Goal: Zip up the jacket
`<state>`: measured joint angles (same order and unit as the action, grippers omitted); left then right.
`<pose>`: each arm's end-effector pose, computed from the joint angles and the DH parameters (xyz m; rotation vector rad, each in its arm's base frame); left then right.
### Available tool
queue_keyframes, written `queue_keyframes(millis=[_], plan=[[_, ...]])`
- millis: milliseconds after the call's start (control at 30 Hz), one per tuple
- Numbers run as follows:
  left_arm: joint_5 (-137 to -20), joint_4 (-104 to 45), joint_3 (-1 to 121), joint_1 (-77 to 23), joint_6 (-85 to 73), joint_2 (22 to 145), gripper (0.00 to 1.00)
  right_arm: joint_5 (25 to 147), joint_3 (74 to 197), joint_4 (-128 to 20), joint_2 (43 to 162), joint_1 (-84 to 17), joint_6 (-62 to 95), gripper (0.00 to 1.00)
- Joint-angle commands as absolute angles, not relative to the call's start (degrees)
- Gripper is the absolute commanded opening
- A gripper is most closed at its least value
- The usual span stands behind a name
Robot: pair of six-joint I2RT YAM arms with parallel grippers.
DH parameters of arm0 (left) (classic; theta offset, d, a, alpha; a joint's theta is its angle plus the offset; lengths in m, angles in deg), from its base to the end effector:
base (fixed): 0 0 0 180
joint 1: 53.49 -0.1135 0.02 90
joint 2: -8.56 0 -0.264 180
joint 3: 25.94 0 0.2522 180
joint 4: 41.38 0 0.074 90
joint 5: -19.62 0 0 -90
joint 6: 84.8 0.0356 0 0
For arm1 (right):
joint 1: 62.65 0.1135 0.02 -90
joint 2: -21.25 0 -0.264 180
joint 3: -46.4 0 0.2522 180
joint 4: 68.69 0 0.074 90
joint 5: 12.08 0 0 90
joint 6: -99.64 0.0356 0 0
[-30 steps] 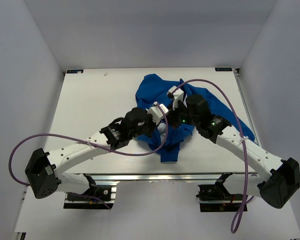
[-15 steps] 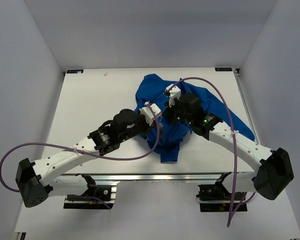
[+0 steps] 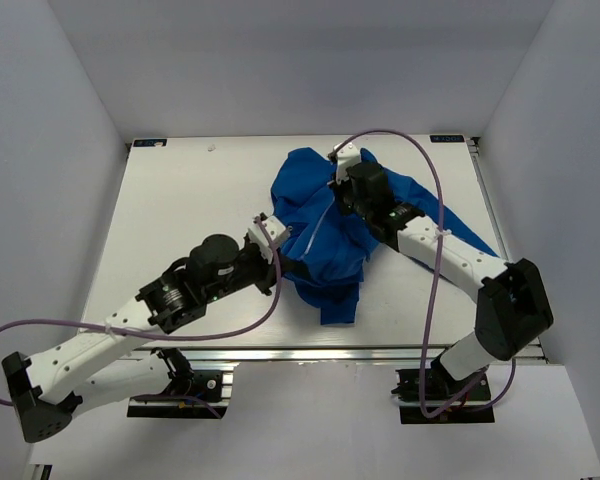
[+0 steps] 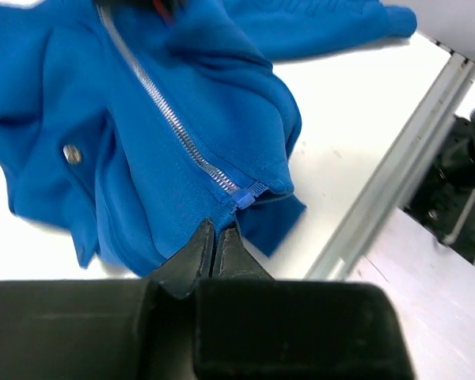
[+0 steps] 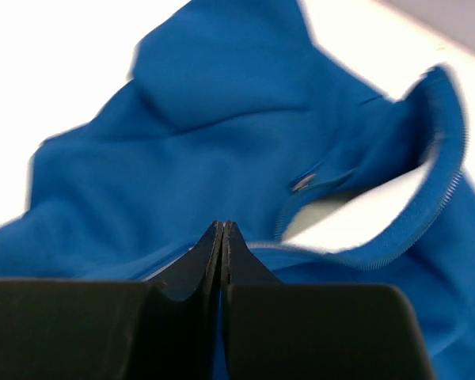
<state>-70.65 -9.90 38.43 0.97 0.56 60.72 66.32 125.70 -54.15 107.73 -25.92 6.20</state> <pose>0.1208 -0.1694 0.3392 0.8327 1.7853 -0.6936 0.2889 0.2067 0.3052 -0.5412 1.8696 0.1882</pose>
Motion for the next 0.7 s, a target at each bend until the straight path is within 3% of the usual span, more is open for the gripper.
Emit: queue_keyframes(millis=[0, 467, 667], plan=[[-72.75, -4.78, 37.57, 1.09, -4.90, 55.94, 0.00, 58.33, 131.17, -60.89, 110.19, -29.76, 2.26, 0.00], [-71.53, 3.57, 33.87, 1.09, -14.04, 52.94, 0.00, 55.42, 151.99, -67.40, 131.00, -41.81, -3.45, 0.00], [-71.26, 6.31, 34.40, 1.09, -15.18, 53.04, 0.00, 53.75, 171.58, -64.17, 145.16, -46.37, -3.90, 0.00]])
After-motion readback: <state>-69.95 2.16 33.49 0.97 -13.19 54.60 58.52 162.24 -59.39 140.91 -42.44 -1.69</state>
